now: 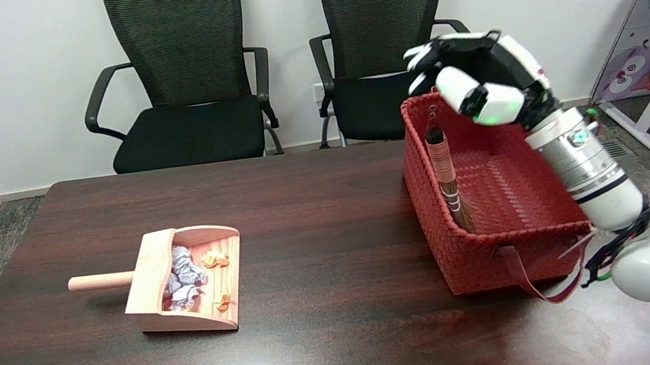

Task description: Place the broom in the basket.

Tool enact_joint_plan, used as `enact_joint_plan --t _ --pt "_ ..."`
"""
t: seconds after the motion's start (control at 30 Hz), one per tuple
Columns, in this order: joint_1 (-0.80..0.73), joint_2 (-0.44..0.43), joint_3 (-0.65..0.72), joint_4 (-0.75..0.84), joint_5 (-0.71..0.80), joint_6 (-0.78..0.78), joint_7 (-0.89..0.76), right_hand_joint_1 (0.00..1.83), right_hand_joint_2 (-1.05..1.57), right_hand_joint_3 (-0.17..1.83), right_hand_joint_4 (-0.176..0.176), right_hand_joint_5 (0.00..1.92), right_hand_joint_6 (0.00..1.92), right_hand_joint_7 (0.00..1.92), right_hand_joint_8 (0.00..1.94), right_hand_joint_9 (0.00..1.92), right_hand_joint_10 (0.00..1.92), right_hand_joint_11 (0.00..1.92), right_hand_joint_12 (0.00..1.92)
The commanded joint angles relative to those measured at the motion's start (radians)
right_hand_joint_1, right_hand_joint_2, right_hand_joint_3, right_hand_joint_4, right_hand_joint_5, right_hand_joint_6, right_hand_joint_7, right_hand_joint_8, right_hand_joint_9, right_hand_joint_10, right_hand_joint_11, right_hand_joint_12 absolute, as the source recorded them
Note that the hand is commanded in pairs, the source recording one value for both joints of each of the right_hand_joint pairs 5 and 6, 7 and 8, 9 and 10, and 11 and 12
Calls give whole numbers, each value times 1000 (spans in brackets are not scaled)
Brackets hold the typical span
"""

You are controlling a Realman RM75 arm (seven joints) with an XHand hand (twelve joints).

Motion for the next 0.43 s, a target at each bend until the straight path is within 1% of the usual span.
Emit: enact_joint_plan --t 0.03,0.17,0.23,0.43 --pt "-15 108 103 -59 166 109 -137 911 707 1238 -176 802 802 802 802 589 589 912 912" --pt "-15 108 130 -128 199 21 -205 911 738 1215 -176 791 791 791 791 611 611 1074 1074" --pt "-15 108 128 -152 223 3 -240 910 747 1213 -176 797 797 797 797 623 623 1127 1127" --pt "-15 108 114 -206 314 7 -356 906 780 1219 -176 808 808 808 808 643 643 1163 1163"
